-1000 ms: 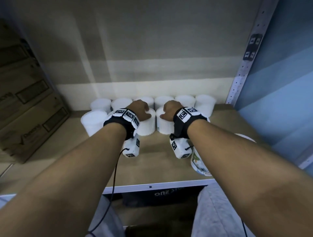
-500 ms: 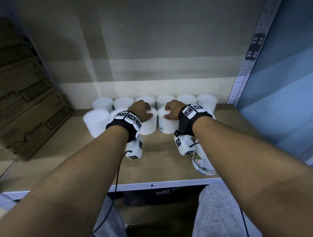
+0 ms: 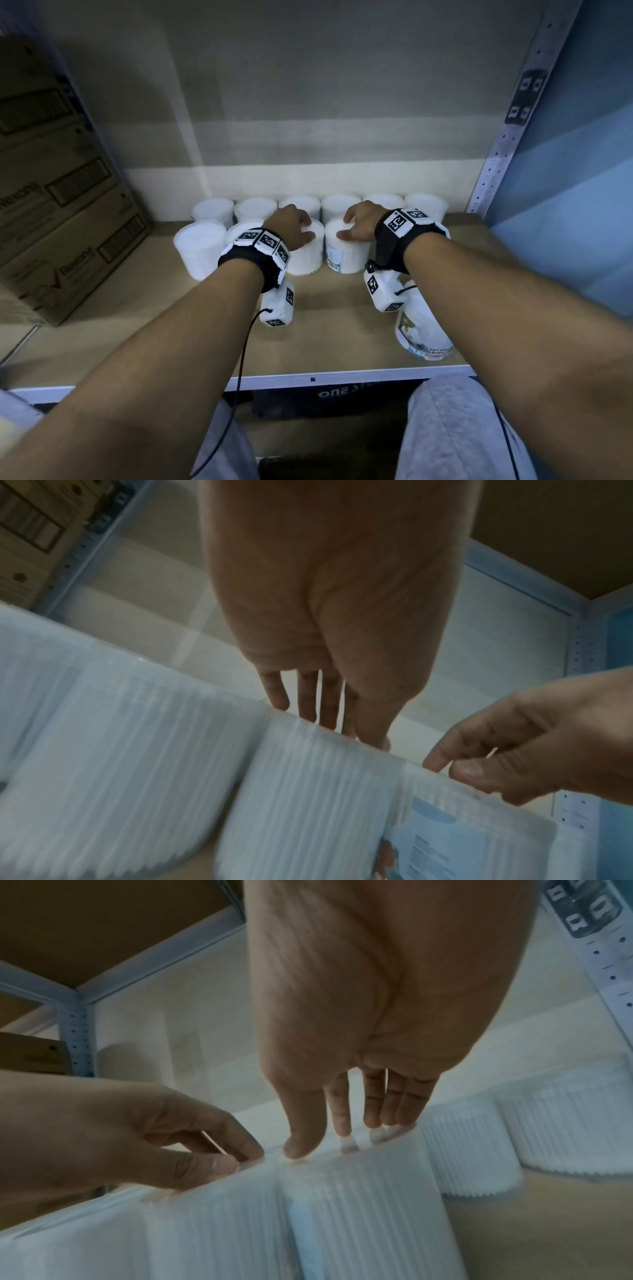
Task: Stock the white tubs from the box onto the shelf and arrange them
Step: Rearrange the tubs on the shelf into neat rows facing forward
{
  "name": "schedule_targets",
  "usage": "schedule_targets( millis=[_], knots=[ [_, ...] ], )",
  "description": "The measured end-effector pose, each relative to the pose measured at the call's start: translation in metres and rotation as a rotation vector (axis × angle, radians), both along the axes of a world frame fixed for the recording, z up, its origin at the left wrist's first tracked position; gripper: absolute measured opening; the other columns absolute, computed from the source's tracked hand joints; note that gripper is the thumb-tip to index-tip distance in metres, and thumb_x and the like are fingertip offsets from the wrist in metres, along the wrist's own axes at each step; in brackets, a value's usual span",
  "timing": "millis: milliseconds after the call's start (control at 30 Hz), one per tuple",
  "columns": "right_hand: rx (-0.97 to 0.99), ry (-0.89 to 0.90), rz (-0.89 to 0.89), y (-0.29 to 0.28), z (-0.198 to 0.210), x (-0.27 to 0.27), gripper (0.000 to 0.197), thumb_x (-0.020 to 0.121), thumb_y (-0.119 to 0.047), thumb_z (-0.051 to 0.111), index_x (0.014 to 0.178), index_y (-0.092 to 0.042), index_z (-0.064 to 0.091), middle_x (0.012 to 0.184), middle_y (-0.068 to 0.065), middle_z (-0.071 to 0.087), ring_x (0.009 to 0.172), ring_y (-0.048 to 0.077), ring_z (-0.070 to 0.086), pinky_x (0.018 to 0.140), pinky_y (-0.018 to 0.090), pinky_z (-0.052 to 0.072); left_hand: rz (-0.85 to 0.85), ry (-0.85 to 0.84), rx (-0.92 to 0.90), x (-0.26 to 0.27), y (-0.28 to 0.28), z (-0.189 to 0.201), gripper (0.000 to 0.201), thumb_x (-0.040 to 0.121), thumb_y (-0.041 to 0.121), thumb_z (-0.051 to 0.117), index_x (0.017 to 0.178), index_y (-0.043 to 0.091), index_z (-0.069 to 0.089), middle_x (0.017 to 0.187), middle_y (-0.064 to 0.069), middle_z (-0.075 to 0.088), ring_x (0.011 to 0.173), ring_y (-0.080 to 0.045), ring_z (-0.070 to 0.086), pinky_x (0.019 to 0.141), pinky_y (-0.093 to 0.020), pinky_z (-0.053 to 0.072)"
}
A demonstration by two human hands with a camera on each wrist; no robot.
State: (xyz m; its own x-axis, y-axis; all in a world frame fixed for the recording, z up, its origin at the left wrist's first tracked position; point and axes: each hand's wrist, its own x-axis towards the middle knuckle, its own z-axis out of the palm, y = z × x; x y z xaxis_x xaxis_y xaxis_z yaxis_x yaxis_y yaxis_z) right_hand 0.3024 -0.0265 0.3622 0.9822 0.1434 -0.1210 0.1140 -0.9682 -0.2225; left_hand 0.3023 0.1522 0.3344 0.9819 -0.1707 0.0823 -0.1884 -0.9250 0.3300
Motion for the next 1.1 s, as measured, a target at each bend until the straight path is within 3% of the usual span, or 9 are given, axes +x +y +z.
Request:
schedule_targets(
  millis=[233,667,967,1100],
  knots=[
    [-0.020,0.006,0.000,-0.0004,-0.0042,0.0002,0.057,0.087,-0.043,0.062,0.135,-0.017,0.047,0.144,0.014,0.037,0.132,0.032,0.039,0.107,0.034,0.034,-0.016,-0.024,-0.027,0.0003,0.0025,-0.0060,0.042,0.089,0.031,0.061,0.126,0.011,0.057,0.130,-0.012,0.051,0.122,-0.029,0.048,0.103,-0.039,0.041],
    [0.042,-0.004,0.061,-0.0010,-0.0003,-0.0077,0.049,0.084,-0.031,0.069,0.128,-0.016,0.057,0.135,0.008,0.052,0.122,0.026,0.053,0.103,0.032,0.043,-0.024,-0.016,-0.032,0.0008,0.0040,-0.0080,0.042,0.088,0.032,0.060,0.126,0.012,0.057,0.131,-0.012,0.050,0.124,-0.030,0.047,0.104,-0.042,0.040],
    [0.064,0.031,0.101,-0.0045,0.0009,-0.0063,0.046,0.085,-0.023,0.068,0.130,-0.016,0.057,0.137,0.004,0.051,0.124,0.021,0.051,0.103,0.028,0.039,-0.029,0.000,-0.032,0.0016,0.0048,-0.0088,0.044,0.088,0.034,0.061,0.126,0.013,0.057,0.132,-0.012,0.050,0.125,-0.030,0.046,0.105,-0.044,0.039],
    [0.092,-0.039,0.046,-0.0018,0.0020,-0.0033,0.043,0.088,-0.029,0.064,0.128,-0.013,0.057,0.136,0.009,0.053,0.124,0.024,0.051,0.102,0.027,0.039,-0.035,-0.008,-0.036,0.0009,0.0051,-0.0087,0.043,0.088,0.033,0.060,0.125,0.013,0.058,0.131,-0.012,0.051,0.124,-0.030,0.047,0.104,-0.044,0.040]
  ],
)
